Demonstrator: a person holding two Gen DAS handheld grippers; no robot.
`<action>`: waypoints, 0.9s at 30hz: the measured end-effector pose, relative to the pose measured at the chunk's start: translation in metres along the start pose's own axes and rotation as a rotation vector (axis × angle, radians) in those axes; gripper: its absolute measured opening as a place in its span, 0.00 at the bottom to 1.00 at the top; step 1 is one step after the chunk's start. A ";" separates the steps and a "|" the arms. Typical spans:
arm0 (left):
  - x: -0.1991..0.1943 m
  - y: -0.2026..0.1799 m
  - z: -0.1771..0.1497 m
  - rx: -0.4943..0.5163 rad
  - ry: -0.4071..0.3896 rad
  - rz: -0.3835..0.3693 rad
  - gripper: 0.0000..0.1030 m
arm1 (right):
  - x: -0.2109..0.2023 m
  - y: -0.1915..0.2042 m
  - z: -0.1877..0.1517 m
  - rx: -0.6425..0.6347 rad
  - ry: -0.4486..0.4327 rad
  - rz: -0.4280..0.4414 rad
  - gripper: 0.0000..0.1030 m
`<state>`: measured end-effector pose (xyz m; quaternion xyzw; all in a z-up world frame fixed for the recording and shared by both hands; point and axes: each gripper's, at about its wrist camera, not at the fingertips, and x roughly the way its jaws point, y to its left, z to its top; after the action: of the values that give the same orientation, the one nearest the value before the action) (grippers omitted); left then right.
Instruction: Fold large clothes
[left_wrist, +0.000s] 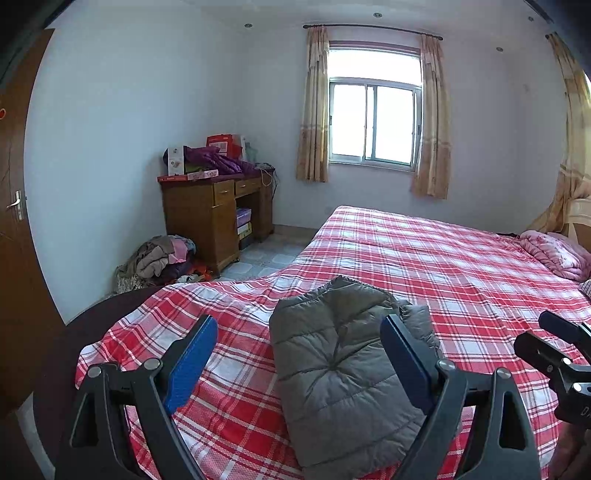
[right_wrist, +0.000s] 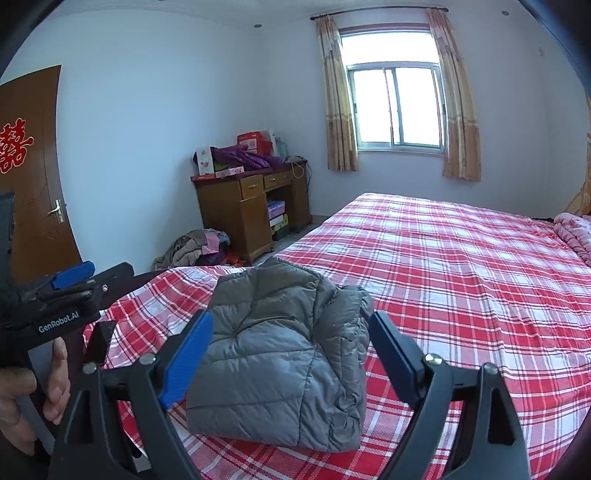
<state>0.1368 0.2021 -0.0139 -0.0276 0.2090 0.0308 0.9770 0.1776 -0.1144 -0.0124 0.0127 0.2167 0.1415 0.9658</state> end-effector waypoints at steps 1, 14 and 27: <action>0.000 -0.001 0.000 0.001 0.000 -0.001 0.88 | -0.001 0.000 0.000 0.001 -0.001 0.000 0.86; 0.003 -0.003 -0.001 0.004 0.006 -0.001 0.88 | -0.002 -0.001 -0.001 0.000 -0.004 0.001 0.86; 0.005 -0.003 -0.004 0.008 0.017 -0.002 0.88 | -0.002 -0.001 0.000 0.008 0.001 0.001 0.86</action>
<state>0.1402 0.1991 -0.0193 -0.0242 0.2175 0.0286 0.9753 0.1759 -0.1157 -0.0118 0.0166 0.2177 0.1413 0.9656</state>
